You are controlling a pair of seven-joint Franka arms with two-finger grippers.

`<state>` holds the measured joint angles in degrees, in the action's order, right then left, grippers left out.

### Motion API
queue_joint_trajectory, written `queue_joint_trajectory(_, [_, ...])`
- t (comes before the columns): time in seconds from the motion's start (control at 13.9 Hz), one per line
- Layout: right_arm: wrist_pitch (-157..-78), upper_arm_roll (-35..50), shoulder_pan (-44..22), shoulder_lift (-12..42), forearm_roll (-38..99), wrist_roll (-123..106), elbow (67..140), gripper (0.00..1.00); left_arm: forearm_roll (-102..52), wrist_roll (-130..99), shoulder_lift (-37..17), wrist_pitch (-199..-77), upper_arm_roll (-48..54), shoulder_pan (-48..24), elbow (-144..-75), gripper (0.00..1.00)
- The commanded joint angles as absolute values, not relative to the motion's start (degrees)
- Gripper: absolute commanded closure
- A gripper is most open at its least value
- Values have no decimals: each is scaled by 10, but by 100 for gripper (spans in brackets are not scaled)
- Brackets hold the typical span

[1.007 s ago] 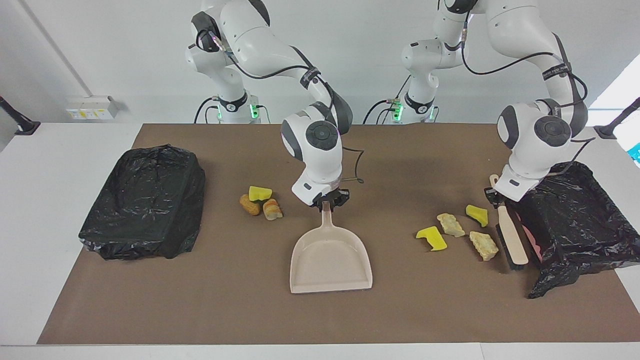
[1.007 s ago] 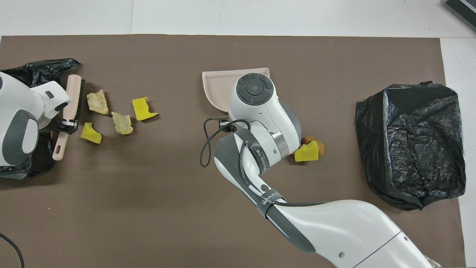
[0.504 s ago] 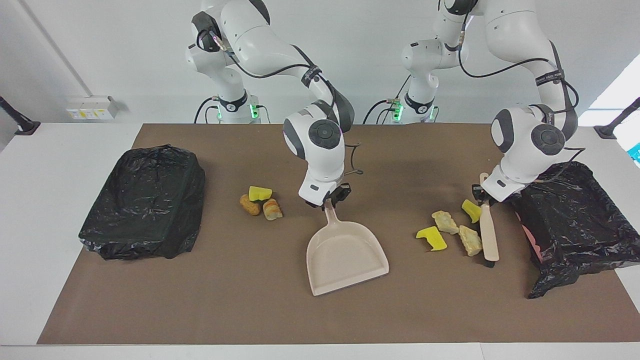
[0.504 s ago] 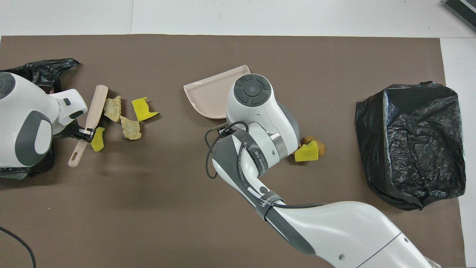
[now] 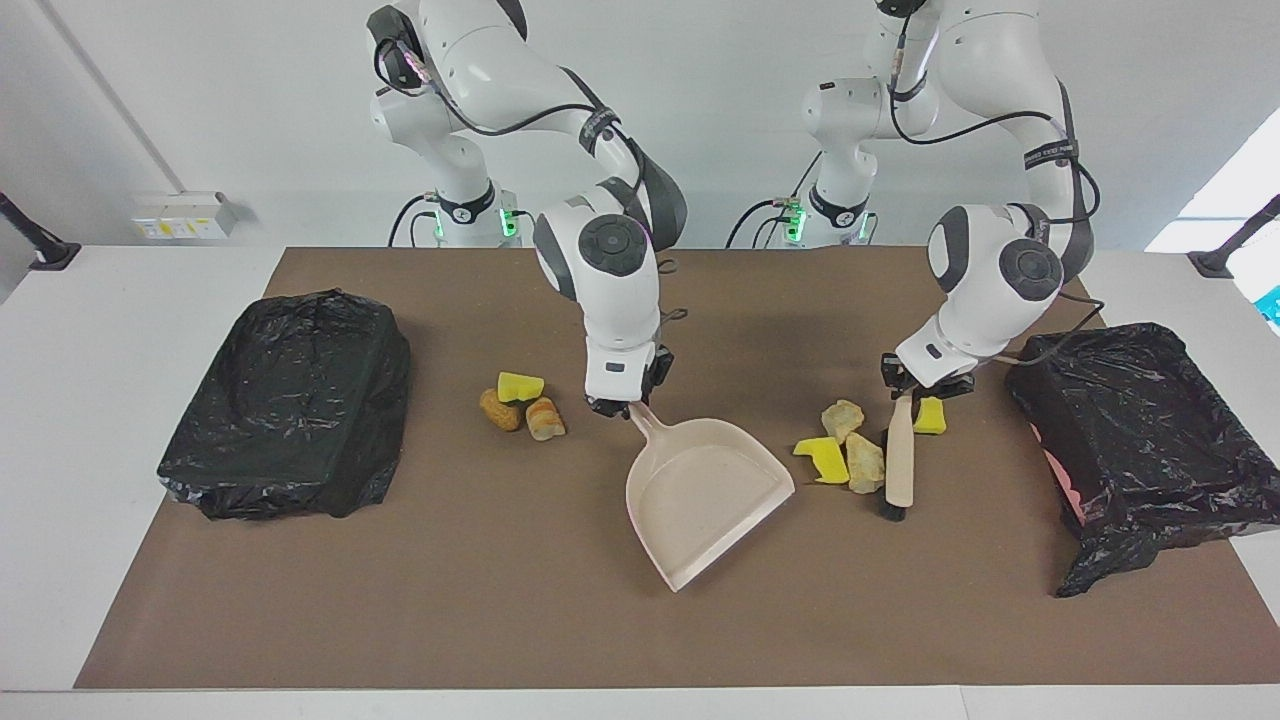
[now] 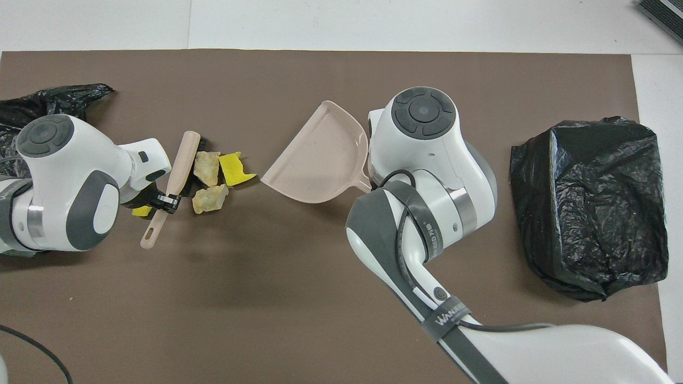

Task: Sweep and dump trash in bin
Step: 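Sweep the trash pieces into the dustpan with the left gripper's brush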

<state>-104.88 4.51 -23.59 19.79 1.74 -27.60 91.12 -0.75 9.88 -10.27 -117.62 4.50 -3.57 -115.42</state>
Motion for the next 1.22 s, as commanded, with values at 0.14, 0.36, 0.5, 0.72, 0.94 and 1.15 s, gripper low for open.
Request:
queue_joint_trajectory(0.14, [-1102,53,-230,135,12,-398,1032,100,-19,66,-80,-1171,38,-69,-1183,100])
queue_joint_trajectory(0.36, [-1113,53,-253,134,12,-388,1059,100,-19,65,-78,-1169,38,-72,-1186,100])
queue_joint_trajectory(0.5, [-1119,53,-257,135,12,-380,1060,100,-19,66,-73,-1167,38,-82,-1193,100])
queue_joint_trajectory(0.72, [-1135,53,-277,152,12,-359,1061,100,-27,65,-64,-1167,38,-97,-1205,100])
queue_joint_trajectory(0.94, [-1146,53,-286,155,12,-341,1062,100,-36,65,-59,-1151,38,-110,-1210,100])
queue_joint_trajectory(1.15, [-1145,53,-286,155,11,-341,1063,100,-41,65,-54,-1133,38,-120,-1210,100])
